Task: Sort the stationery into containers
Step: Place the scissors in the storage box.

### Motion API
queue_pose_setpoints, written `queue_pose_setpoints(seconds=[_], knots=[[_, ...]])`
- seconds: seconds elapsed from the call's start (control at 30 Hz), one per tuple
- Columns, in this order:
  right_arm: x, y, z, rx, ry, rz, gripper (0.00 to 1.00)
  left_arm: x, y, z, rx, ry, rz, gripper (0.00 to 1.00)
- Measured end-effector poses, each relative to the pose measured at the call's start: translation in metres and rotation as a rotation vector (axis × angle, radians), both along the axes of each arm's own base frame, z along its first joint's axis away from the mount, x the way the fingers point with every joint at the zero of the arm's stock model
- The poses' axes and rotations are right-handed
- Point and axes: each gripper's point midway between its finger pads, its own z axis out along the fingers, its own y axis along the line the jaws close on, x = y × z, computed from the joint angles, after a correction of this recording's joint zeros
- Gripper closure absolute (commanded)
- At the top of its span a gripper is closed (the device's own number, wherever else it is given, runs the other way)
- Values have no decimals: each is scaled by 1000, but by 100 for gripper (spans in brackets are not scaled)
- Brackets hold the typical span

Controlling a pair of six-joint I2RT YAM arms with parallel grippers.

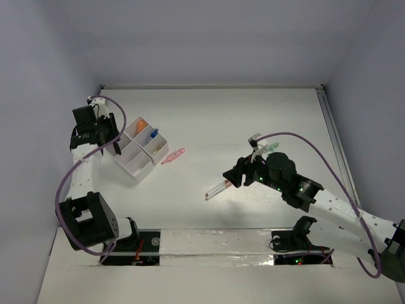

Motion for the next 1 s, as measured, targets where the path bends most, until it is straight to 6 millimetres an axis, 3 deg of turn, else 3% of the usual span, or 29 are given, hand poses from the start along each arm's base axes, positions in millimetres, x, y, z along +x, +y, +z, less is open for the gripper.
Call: queue_pose_setpoints(seconds=[0.13, 0.3, 0.47, 0.53, 0.57, 0.67, 0.77, 0.8, 0.83, 0.87, 0.9, 0.93, 1.0], knots=[[0, 0, 0, 0, 0, 0, 36, 0, 2, 0, 5, 2, 13, 53], [0, 0, 0, 0, 0, 0, 36, 1, 4, 8, 14, -14, 22, 51], [0, 0, 0, 0, 0, 0, 36, -1, 5, 29, 23, -70, 41, 54], [0, 0, 1, 2, -2, 0, 37, -3, 5, 39, 23, -97, 54, 59], [0, 0, 1, 3, -3, 0, 38, -5, 4, 44, 20, -113, 59, 66], [-1, 2, 2, 6, -7, 13, 53, -12, -2, 62, 1, -169, 63, 82], [-4, 7, 3, 14, -11, 50, 65, -22, -13, 82, -33, -237, 50, 91], [-6, 8, 3, 16, -12, 62, 75, -26, -17, 88, -43, -258, 48, 93], [-7, 10, 3, 17, -15, 76, 80, -30, -21, 92, -53, -275, 45, 94], [-8, 12, 3, 21, -13, 87, 84, -34, -25, 93, -63, -287, 43, 99], [-8, 13, 3, 23, -13, 94, 95, -39, -30, 92, -77, -292, 39, 100], [-9, 15, 3, 25, -16, 104, 100, -43, -34, 88, -93, -292, 37, 100], [-10, 17, 1, 26, -12, 118, 100, -50, -44, 78, -132, -288, 28, 100]])
